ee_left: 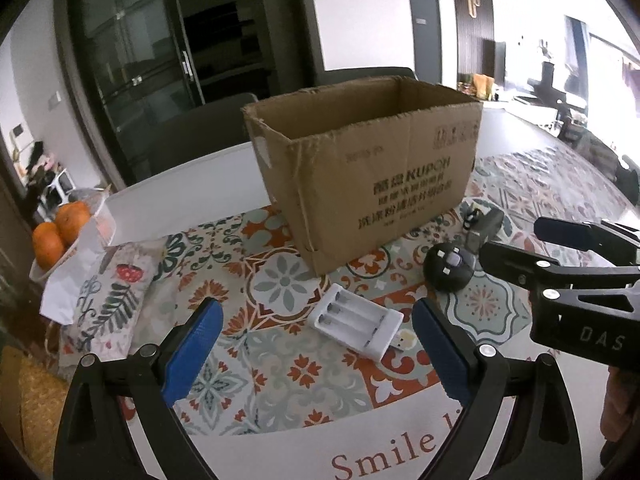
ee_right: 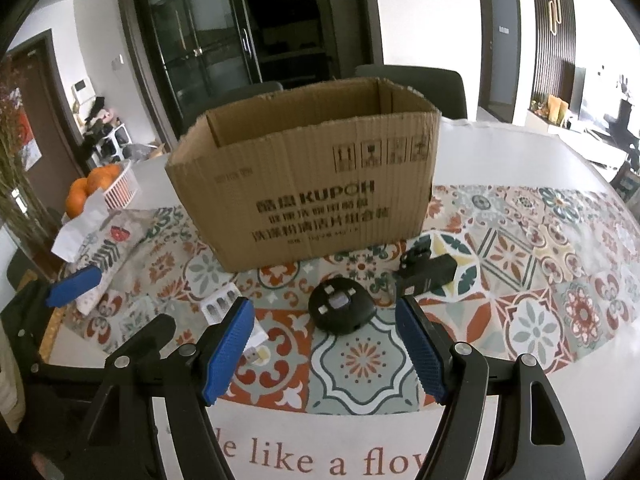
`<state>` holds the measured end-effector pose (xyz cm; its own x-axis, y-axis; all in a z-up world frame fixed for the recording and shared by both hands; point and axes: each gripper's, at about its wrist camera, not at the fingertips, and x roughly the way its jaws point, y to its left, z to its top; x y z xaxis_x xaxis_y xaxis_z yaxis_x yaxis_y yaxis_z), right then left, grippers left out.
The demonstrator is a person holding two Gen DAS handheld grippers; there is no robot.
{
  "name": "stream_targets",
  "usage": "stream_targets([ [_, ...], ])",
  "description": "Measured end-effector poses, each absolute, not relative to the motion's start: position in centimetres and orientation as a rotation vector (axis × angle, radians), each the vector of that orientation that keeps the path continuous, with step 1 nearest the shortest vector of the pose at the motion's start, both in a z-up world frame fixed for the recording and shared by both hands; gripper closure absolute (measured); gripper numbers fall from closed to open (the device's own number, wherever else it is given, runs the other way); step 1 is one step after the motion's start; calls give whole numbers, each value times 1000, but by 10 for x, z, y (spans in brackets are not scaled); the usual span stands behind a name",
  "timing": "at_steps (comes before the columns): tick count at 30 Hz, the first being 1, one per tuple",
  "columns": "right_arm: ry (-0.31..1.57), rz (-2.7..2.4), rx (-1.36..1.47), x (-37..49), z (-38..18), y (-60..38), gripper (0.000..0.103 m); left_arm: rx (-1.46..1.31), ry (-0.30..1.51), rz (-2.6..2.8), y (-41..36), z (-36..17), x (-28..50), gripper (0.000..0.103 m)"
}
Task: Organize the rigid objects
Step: 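Move both tools back toward the remaining gadgets on the table, then grasp the white battery charger with the left tool while the right tool grasps the black round device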
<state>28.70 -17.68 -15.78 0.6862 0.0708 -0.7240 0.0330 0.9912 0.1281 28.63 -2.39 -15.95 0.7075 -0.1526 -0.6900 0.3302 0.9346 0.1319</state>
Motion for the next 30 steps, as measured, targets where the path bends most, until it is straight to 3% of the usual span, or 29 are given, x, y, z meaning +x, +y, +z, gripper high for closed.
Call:
stream_targets([
  [30,893,32,129,323,-222,-178,21,236,837,-426,-35,-236,328,5],
])
